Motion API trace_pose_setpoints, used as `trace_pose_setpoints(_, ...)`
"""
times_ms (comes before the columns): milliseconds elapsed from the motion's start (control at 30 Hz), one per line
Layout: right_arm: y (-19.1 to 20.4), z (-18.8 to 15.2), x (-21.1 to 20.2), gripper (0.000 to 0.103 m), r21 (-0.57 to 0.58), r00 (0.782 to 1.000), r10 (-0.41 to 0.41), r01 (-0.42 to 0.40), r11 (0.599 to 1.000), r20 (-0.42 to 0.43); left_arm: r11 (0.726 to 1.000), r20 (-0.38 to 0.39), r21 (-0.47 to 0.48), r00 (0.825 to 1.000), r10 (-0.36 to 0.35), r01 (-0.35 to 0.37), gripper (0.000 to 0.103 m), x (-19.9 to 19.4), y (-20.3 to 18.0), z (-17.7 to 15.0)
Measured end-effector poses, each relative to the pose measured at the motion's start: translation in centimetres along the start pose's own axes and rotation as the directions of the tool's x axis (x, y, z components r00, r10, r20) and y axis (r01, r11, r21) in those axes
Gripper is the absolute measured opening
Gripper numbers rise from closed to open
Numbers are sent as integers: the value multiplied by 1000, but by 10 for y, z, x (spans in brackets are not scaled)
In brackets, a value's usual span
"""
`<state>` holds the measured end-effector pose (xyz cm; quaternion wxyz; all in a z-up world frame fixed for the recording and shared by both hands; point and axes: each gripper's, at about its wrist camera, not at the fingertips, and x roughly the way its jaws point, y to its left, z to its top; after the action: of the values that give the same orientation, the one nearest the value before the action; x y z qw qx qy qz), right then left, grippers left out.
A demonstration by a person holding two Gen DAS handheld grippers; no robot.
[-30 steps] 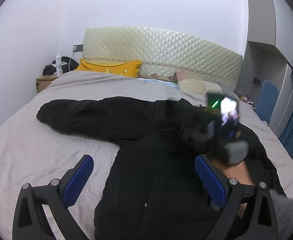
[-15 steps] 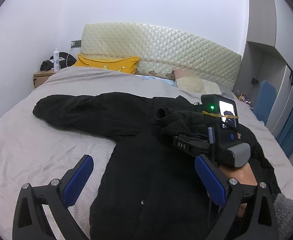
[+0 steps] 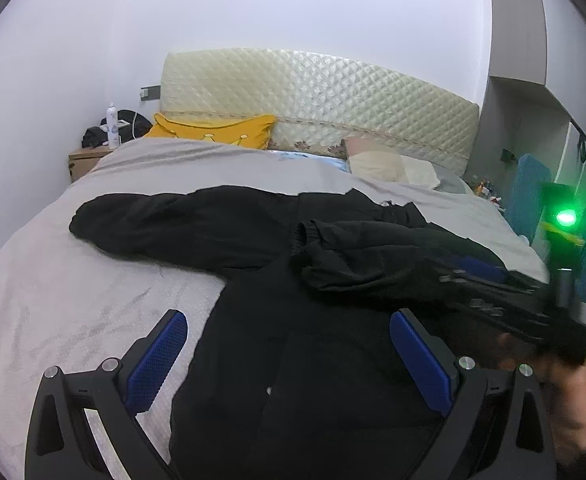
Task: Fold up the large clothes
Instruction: 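Carry the sleeve across the jacket body toward the other sleeve and release, then move the left gripper to the other sleeve cuff and grasp it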
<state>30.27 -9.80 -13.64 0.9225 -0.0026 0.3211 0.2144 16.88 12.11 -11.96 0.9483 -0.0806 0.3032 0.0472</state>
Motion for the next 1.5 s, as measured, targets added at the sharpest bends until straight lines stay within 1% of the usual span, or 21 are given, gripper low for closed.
trace_pose_setpoints(67, -8, -4, -23, 75, 12, 999, -30, 29, 999, 22, 1000, 3, 3, 1000, -11, 11, 102, -5, -3, -1)
trace_pose_setpoints(133, -15, -9, -50, 75, 12, 997, -48, 48, 999, 61, 1000, 7, 9, 1000, -19, 19, 102, -11, -9, -2)
trace_pose_setpoints(267, -30, -19, -100, 75, 47, 991, -38, 32, 998, 131, 999, 25, 26, 999, -41, 40, 102, -25, -23, -4)
trace_pose_setpoints(367, -37, -30, -133, 75, 56, 985, -82, 74, 996, 152, 998, 37, 44, 998, -55, 53, 102, -32, -33, -6)
trace_pose_setpoints(433, -39, -37, -152, 75, 47, 981, -128, 122, 991, 149, 995, 52, 63, 996, -77, 74, 102, -36, -42, -8)
trace_pose_setpoints(533, -47, -43, -183, 75, 114, 977, -123, 104, 988, 176, 991, 55, 91, 993, -106, 101, 102, -37, -53, -12)
trace_pose_setpoints(633, -53, -50, -209, 75, 149, 968, -139, 109, 983, 209, 988, 54, 111, 992, -111, 104, 102, -36, -60, -17)
trace_pose_setpoints(733, -49, -61, -228, 75, 141, 960, -173, 145, 979, 220, 987, 48, 112, 992, -118, 112, 102, -33, -61, -21)
trace_pose_setpoints(833, -47, -82, -247, 75, 150, 958, -173, 141, 979, 230, 988, 40, 115, 994, -105, 100, 102, -27, -62, -23)
trace_pose_setpoints(900, -47, -98, -261, 75, 159, 948, -179, 140, 977, 264, 989, 26, 115, 995, -100, 97, 102, -22, -64, -24)
trace_pose_setpoints(967, -49, -113, -269, 75, 165, 940, -208, 168, 972, 270, 988, 19, 115, 994, -106, 103, 102, -19, -67, -24)
trace_pose_setpoints(1033, -53, -121, -272, 75, 180, 940, -209, 164, 970, 268, 987, 23, 113, 993, -118, 114, 102, -20, -67, -23)
trace_pose_setpoints(1100, -55, -122, -272, 75, 182, 936, -224, 179, 967, 272, 987, 28, 111, 992, -122, 118, 102, -21, -67, -23)
trace_pose_setpoints(1167, -55, -120, -270, 75, 176, 926, -248, 204, 963, 284, 986, 24, 101, 991, -134, 131, 102, -21, -63, -20)
trace_pose_setpoints(1233, -56, -119, -267, 79, 178, 921, -254, 208, 962, 295, 985, 14, 103, 990, -138, 136, 102, -18, -59, -14)
trace_pose_setpoints(1333, -57, -123, -265, 79, 173, 919, -264, 220, 960, 294, 984, -15, 101, 990, -143, 144, 102, -10, -45, 8)
trace_pose_setpoints(1433, -56, -128, -262, 80, 161, 917, -275, 236, 958, 290, 987, -1, 94, 992, -127, 127, 102, -6, -23, 37)
trace_pose_setpoints(1500, -57, -130, -259, 80, 160, 916, -279, 241, 957, 287, 989, -1, 99, 994, -113, 112, 102, 0, -1, 60)
